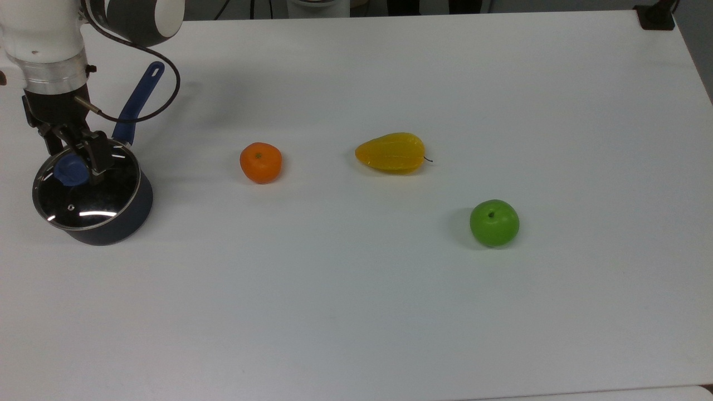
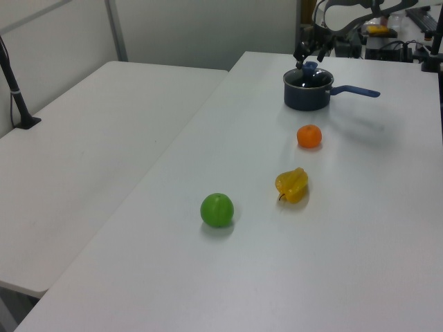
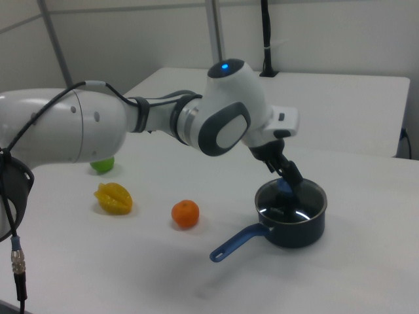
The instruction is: Close lid
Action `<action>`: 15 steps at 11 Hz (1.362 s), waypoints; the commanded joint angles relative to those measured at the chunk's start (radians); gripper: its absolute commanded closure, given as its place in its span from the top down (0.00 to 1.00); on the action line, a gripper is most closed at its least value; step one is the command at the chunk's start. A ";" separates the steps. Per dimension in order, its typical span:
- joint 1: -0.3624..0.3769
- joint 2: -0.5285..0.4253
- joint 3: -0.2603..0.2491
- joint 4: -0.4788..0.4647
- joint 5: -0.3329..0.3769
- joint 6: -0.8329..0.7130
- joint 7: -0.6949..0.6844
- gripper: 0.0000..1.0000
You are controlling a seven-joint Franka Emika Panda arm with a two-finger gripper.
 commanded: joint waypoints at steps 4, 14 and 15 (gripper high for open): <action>0.170 -0.221 -0.002 -0.021 -0.066 -0.269 -0.025 1.00; 0.442 -0.516 -0.011 -0.141 -0.065 -0.776 -0.104 1.00; 0.440 -0.516 -0.011 -0.139 -0.065 -0.777 -0.105 1.00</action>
